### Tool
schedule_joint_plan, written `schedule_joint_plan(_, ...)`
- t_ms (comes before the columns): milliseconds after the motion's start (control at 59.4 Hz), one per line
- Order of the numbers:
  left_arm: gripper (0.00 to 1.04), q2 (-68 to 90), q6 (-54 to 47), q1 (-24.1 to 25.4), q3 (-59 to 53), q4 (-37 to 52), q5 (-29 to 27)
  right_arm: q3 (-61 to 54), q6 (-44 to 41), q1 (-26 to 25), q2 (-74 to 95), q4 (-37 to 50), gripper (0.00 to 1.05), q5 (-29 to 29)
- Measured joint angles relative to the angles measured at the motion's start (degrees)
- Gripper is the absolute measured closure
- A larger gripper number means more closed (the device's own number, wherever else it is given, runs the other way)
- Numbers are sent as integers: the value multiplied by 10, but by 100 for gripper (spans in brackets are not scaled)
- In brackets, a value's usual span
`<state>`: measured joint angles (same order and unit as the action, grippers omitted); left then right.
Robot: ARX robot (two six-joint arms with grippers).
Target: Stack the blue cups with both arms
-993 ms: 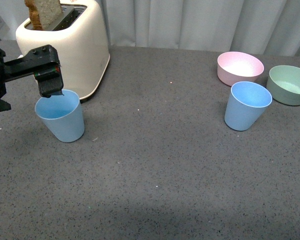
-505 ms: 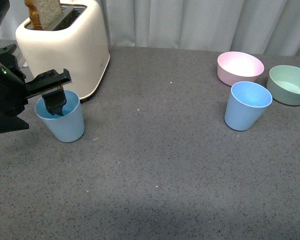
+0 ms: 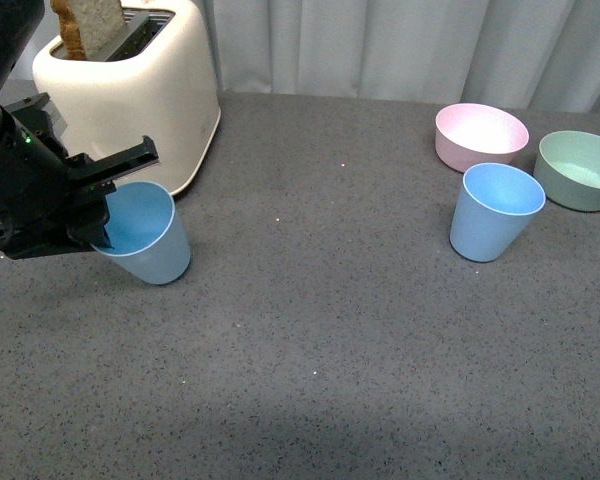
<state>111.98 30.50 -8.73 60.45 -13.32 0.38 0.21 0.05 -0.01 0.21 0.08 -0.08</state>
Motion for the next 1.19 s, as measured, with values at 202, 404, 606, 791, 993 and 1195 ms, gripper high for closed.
schedule_joint_plan(202, 101, 7, 14, -52, 54, -24, -6, 0, 0, 0, 0, 0, 10, 0)
schedule_joint_plan(404, 101, 57, 38, -119, 139, -65, -26, 0, 0, 0, 0, 0, 10, 0)
schedule_joint_plan(606, 101, 117, 63, -161, 210, -103, -33, 0, 0, 0, 0, 0, 10, 0)
schedule_joint_plan(791, 101, 145, 83, -173, 260, -126, -39, 0, 0, 0, 0, 0, 10, 0)
schedule_joint_plan(993, 91, 151, 93, -176, 267, -128, -37, 0, 0, 0, 0, 0, 10, 0)
schedule_joint_plan(1195, 56, 147, 95, -176, 267, -120, -37, 0, 0, 0, 0, 0, 10, 0)
